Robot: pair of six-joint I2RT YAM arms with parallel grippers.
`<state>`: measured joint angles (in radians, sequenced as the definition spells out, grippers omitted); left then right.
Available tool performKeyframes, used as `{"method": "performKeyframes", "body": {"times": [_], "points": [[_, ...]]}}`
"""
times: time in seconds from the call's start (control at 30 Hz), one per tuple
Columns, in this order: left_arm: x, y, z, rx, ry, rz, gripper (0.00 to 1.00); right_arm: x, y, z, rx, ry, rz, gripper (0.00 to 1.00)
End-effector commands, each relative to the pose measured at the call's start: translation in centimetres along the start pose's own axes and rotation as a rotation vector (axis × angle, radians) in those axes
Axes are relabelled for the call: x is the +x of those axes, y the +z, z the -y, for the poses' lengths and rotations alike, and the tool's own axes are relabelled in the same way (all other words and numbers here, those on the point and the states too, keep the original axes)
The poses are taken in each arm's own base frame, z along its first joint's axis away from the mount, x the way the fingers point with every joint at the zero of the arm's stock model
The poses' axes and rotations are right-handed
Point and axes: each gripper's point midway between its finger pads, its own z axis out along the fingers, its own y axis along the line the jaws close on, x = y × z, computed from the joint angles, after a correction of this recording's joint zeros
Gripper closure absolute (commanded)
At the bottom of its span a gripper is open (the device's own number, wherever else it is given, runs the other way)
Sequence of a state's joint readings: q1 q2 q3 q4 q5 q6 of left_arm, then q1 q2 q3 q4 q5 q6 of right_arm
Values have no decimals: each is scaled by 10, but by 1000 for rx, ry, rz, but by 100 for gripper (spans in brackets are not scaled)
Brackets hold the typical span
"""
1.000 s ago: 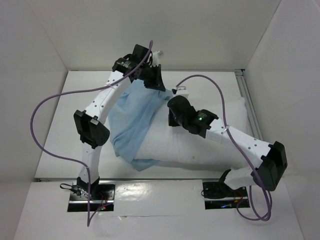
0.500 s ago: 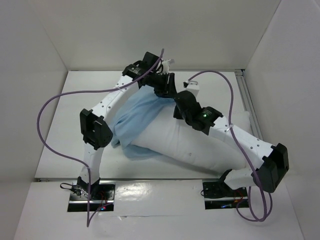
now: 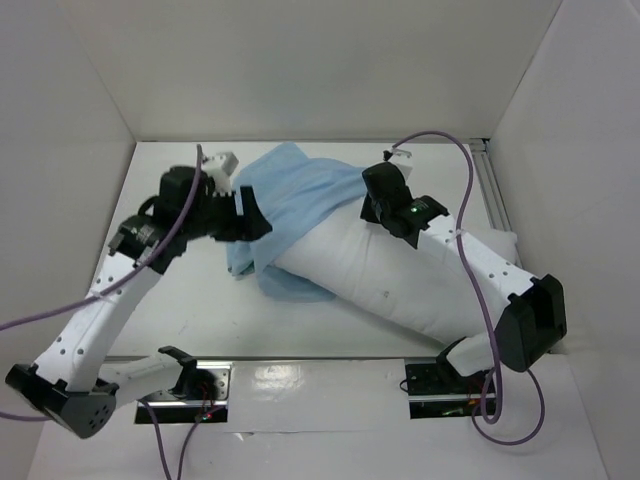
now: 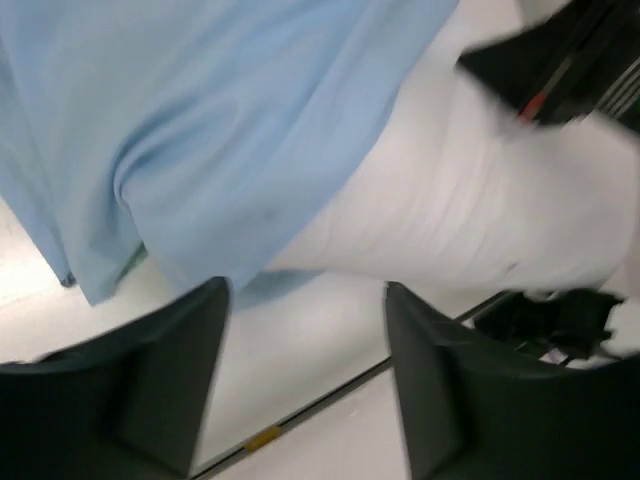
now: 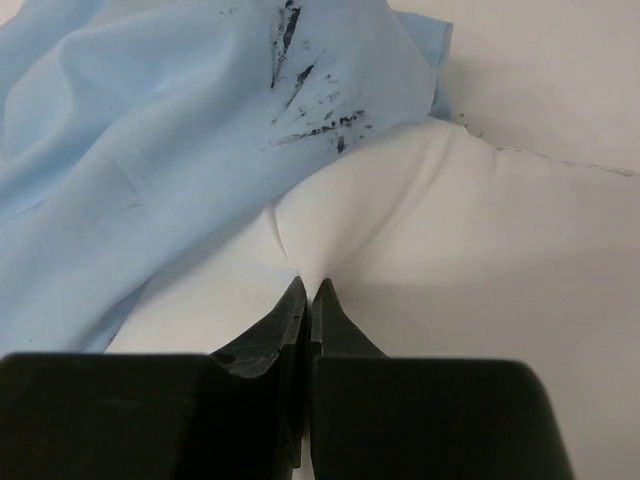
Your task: Put the pillow into the pillowcase
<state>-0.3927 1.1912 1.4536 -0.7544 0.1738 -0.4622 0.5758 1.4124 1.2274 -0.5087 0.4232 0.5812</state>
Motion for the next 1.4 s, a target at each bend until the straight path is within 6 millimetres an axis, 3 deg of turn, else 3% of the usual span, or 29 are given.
{"method": "performKeyframes", "body": {"times": [0.0,0.03,0.07,0.1,0.13,0.27,0.33,0.37,0.43,0.5,0.63,0.67,0.77,0.8,0.83,0.93,1.0,1.03,1.1,1.17,1.3,1.37], "points": [[80,32,-40,-116,-133,-137,16,-41,-4,-17,-58,44,103,100],[110,32,-45,-110,-160,-164,10,-41,-2,-20,-66,42,96,100],[110,38,-44,-80,-177,-122,6,-41,-1,-20,-63,40,91,100],[137,45,-52,-91,-212,-152,3,-43,0,-18,-63,45,88,100],[125,44,-42,-40,-212,-108,0,-40,3,-18,-58,41,80,100],[158,61,-60,-74,-247,-153,0,-43,4,-25,-76,22,70,100],[160,68,-63,-75,-253,-135,0,-48,3,-25,-82,31,76,100],[173,73,-68,-71,-256,-149,0,-46,6,-24,-77,27,69,100],[164,81,-61,-10,-234,-94,0,-42,9,-26,-80,23,57,100],[171,91,-62,8,-236,-109,0,-46,8,-27,-85,27,64,100],[173,114,-62,29,-248,-121,18,-44,12,-25,-82,28,54,100],[171,115,-60,44,-245,-113,39,-41,11,-25,-84,24,40,100],[166,118,-61,32,-254,-97,85,-47,5,-26,-106,-8,38,100],[162,116,-61,20,-255,-99,100,-53,0,-30,-127,-33,39,62],[160,116,-60,19,-255,-100,100,-54,-4,-30,-138,-93,33,36],[153,111,-58,17,-232,-83,100,-41,-17,-33,-137,-265,-25,0],[147,107,-56,24,-219,-71,100,-41,-31,-29,-89,-344,1,0],[146,105,-57,17,-218,-62,100,-24,-42,-38,-105,-419,-19,0],[141,101,-57,15,-212,-51,100,-10,-55,-49,-138,-532,-10,0],[143,101,-58,10,-214,-60,100,22,-74,-70,-208,-644,-31,0],[140,95,-58,6,-212,-47,100,78,-72,-91,-241,-806,-98,0],[135,92,-57,5,-209,-31,100,100,-57,-92,-223,-845,-140,0]]}}
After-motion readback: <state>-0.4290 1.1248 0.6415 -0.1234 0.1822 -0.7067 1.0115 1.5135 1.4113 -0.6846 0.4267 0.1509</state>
